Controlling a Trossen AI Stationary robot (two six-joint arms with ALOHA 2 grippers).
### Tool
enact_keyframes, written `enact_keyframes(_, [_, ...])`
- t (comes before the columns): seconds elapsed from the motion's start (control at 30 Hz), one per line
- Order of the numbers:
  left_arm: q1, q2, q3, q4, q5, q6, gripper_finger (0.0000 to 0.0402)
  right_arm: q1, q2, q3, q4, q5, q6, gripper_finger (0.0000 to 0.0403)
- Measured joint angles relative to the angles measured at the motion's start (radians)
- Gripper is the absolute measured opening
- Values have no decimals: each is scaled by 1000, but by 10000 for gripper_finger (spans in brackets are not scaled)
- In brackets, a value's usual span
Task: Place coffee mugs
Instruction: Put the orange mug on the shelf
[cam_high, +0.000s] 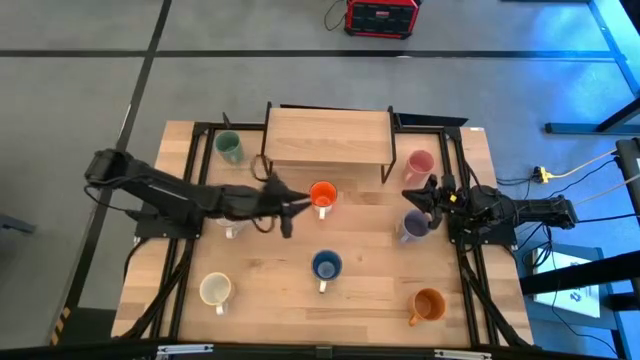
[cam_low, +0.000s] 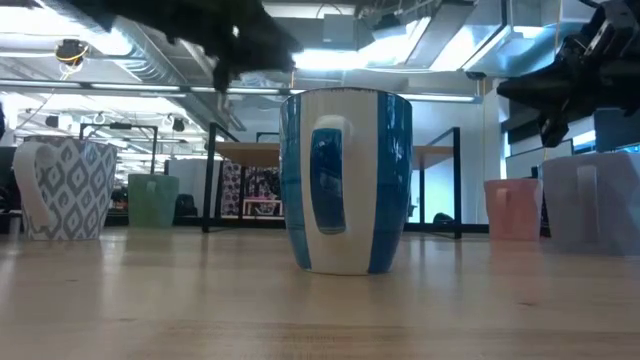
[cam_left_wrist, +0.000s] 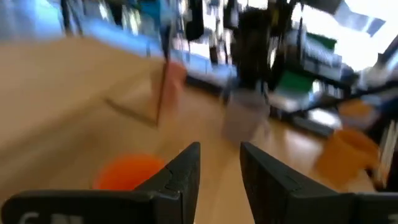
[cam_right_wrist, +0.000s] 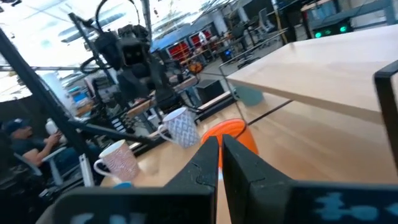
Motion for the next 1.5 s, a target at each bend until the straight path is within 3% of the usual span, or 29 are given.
enact_keyframes(0.2, [26,173,157,-322,133,-65,108,0,0,0,-1,-31,0,7])
enact_keyframes(0.33, [25,262,184,-371,192,-75,108,0,0,0,-11,-32,0,7])
enact_keyframes(0.53, [16,344,184,-359,167,-88,108,0,0,0,-14,-33,0,7])
enact_keyframes(0.8, [17,378,183,-334,47,-17,108,0,0,0,-14,-33,0,7])
enact_keyframes(1.13, [43,379,54,-40,82,13,108,0,0,0,-15,-33,1,7])
enact_keyframes(1.4, [48,478,42,133,121,39,108,0,0,0,-15,-32,3,7])
enact_keyframes(1.5, [46,513,40,220,89,34,108,0,0,0,-14,-32,3,7])
